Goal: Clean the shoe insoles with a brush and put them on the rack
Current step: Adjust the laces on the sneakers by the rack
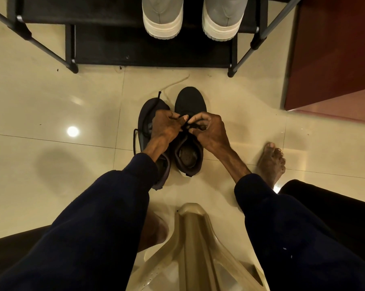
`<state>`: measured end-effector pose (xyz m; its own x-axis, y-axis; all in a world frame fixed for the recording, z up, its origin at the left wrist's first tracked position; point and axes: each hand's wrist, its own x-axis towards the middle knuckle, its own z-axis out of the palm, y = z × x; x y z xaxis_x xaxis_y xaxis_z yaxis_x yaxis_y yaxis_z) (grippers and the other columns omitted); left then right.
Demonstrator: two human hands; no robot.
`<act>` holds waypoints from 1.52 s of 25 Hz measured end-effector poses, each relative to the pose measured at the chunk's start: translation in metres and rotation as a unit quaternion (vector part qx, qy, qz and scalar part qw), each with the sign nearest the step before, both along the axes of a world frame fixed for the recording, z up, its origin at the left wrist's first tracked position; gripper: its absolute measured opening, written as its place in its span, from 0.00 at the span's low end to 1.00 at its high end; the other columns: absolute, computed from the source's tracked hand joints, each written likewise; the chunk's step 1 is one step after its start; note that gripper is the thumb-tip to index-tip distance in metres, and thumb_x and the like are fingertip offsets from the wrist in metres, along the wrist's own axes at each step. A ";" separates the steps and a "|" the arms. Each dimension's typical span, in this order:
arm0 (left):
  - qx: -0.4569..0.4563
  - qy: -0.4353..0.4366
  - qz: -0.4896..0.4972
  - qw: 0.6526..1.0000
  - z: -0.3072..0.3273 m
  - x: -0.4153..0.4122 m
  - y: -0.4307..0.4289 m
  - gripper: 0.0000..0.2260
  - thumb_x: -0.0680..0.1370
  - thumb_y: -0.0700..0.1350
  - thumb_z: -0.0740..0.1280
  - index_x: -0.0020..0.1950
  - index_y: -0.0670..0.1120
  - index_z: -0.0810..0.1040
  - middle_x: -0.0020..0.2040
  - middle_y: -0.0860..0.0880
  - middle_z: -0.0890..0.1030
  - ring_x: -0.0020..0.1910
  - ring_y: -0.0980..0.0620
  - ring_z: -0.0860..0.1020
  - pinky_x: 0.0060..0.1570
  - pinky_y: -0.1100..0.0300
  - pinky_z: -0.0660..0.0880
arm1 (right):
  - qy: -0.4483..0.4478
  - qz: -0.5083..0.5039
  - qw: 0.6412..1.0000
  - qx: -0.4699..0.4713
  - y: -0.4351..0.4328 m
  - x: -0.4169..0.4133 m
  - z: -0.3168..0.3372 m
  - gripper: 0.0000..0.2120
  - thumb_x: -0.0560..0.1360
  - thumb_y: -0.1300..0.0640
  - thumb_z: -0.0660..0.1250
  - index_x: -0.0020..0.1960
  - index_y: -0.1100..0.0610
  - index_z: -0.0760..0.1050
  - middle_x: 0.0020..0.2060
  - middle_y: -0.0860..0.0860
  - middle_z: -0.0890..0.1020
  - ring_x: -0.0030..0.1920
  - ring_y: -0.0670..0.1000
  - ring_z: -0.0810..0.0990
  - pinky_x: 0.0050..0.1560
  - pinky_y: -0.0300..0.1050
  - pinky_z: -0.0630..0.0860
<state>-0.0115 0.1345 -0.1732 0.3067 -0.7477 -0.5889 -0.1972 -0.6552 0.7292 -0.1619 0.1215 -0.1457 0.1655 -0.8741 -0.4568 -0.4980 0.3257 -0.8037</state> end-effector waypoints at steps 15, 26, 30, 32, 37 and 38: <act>0.167 0.106 0.141 0.970 -0.010 0.012 -0.026 0.09 0.80 0.44 0.72 0.56 0.39 0.81 0.45 0.47 0.84 0.35 0.56 0.81 0.22 0.70 0.72 | 0.113 -0.190 0.973 -0.064 0.045 -0.053 -0.002 0.05 0.73 0.59 0.77 0.48 0.56 0.87 0.43 0.46 0.84 0.47 0.44 0.82 0.51 0.34 0.78; -0.078 0.056 0.142 0.985 0.010 0.092 0.027 0.09 0.77 0.26 0.64 0.51 0.34 0.82 0.47 0.44 0.85 0.43 0.52 0.84 0.47 0.60 0.81 | 0.076 -0.118 0.977 -0.160 0.051 -0.023 0.018 0.10 0.76 0.69 0.70 0.53 0.58 0.83 0.49 0.50 0.83 0.48 0.44 0.81 0.45 0.31 0.77; -0.073 -0.090 -0.050 0.992 -0.001 0.098 0.068 0.19 0.71 0.24 0.66 0.55 0.42 0.84 0.53 0.46 0.85 0.54 0.50 0.82 0.56 0.55 0.80 | 0.033 0.092 0.984 -0.149 0.051 0.037 0.015 0.12 0.77 0.71 0.66 0.54 0.60 0.83 0.50 0.52 0.84 0.50 0.47 0.83 0.54 0.36 0.79; -0.094 -0.122 -0.084 0.984 -0.008 0.091 0.077 0.17 0.72 0.25 0.67 0.54 0.42 0.83 0.55 0.41 0.81 0.53 0.46 0.80 0.52 0.52 0.80 | 0.078 0.183 0.972 -0.121 0.045 0.060 0.005 0.12 0.77 0.70 0.66 0.57 0.61 0.82 0.54 0.55 0.83 0.53 0.51 0.82 0.59 0.38 0.78; -0.083 -0.087 -0.022 0.992 -0.012 0.090 0.083 0.17 0.72 0.30 0.69 0.57 0.44 0.76 0.47 0.45 0.78 0.44 0.48 0.79 0.45 0.55 0.81 | 0.167 0.282 0.940 -0.093 0.038 0.078 -0.011 0.24 0.76 0.66 0.70 0.71 0.58 0.73 0.67 0.56 0.75 0.67 0.56 0.75 0.70 0.48 0.72; -0.079 -0.094 -0.024 0.992 -0.011 0.090 0.086 0.17 0.74 0.29 0.70 0.60 0.42 0.74 0.46 0.45 0.78 0.43 0.50 0.78 0.43 0.61 0.80 | 0.169 0.309 0.928 -0.121 0.037 0.079 -0.013 0.27 0.75 0.68 0.70 0.73 0.58 0.71 0.69 0.56 0.73 0.69 0.56 0.73 0.71 0.49 0.72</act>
